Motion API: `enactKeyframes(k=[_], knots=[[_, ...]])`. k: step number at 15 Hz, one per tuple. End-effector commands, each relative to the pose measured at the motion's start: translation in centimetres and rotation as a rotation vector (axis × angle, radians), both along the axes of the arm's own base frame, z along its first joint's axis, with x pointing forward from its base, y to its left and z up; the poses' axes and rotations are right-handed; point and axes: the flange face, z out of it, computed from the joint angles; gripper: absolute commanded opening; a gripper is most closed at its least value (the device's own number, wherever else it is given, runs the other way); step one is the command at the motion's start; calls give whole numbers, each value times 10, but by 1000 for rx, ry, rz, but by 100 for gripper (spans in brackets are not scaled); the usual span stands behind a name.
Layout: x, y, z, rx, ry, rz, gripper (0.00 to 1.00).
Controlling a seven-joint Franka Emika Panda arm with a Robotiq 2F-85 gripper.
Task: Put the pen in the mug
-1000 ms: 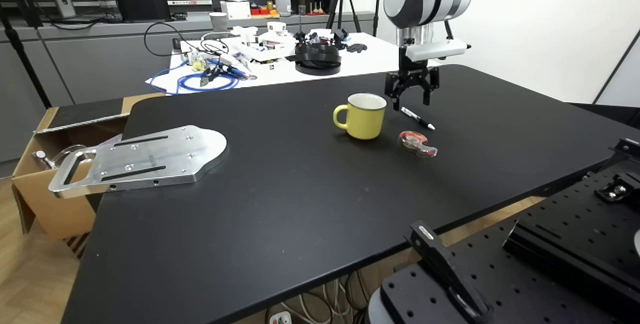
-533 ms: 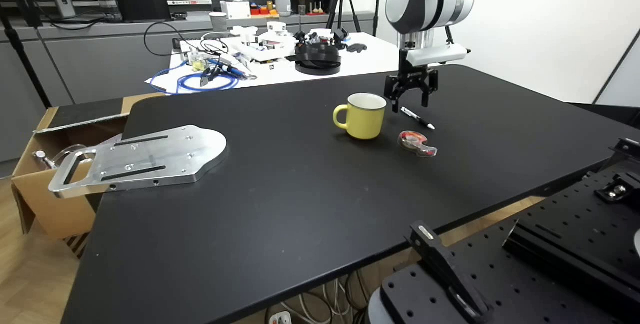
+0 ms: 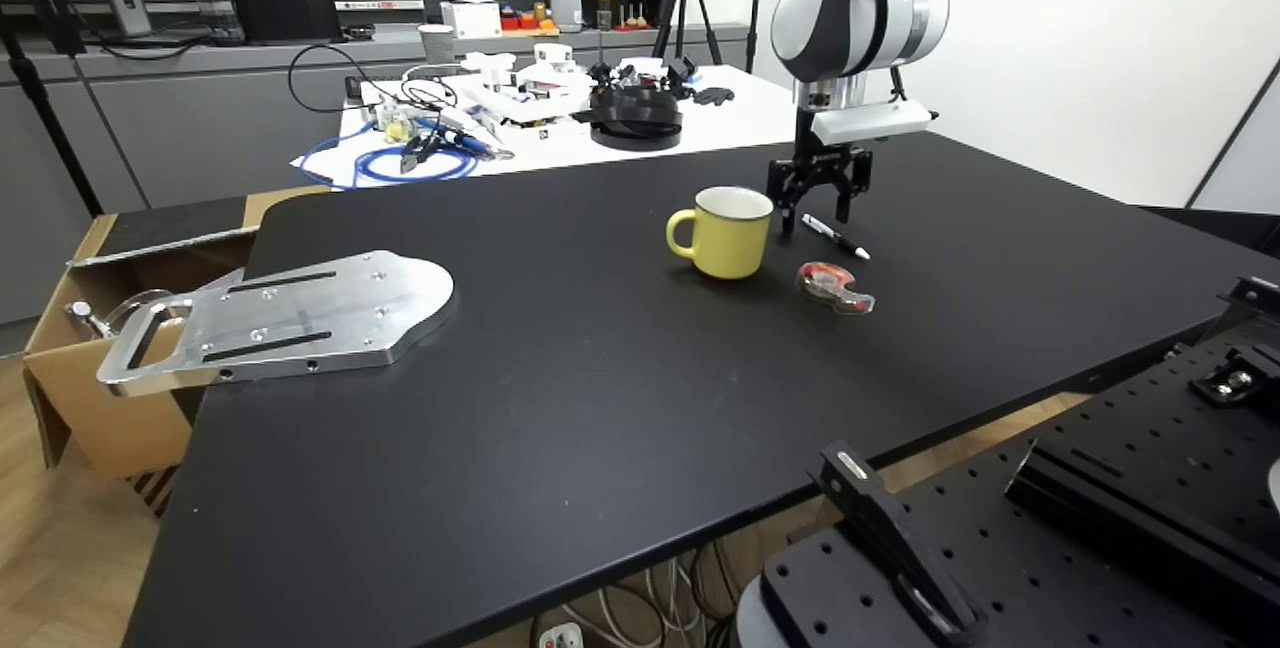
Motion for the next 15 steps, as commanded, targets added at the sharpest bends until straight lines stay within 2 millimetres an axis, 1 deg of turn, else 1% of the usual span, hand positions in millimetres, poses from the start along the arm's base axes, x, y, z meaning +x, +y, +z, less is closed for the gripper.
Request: enactKeyframes(k=[1, 5, 8, 10, 11, 15], knots=[[0, -2, -3, 9, -21, -7, 60], [2, 0, -3, 12, -22, -5, 33], [3, -4, -1, 7, -18, -16, 12], [3, -8, 0, -3, -12, -30, 2], [4, -7, 1, -6, -12, -33, 5], [4, -9, 9, -22, -7, -62, 5]])
